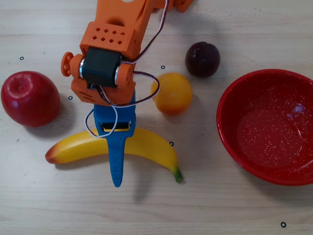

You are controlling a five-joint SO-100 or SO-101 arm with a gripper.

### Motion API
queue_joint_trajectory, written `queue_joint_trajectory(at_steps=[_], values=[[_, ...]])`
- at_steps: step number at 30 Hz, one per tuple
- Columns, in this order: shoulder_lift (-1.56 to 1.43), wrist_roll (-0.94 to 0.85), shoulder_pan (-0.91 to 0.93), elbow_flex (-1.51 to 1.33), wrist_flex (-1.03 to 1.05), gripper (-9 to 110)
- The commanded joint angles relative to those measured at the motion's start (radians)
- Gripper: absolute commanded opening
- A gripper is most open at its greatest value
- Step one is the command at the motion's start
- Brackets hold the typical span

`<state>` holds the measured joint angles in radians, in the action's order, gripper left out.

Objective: Put the banana in the red bowl.

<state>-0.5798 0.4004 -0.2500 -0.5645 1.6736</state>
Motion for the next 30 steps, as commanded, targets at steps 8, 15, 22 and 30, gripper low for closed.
queue_joint_trajectory(at_steps=[8, 15, 22, 30], values=[[-0.012, -0.038, 0.035, 0.064, -0.051, 65], [-0.014, -0.054, 0.029, 0.069, -0.072, 50], [-0.020, -0.057, 0.018, 0.069, -0.071, 44], [-0.028, -0.052, 0.009, 0.063, -0.080, 35]])
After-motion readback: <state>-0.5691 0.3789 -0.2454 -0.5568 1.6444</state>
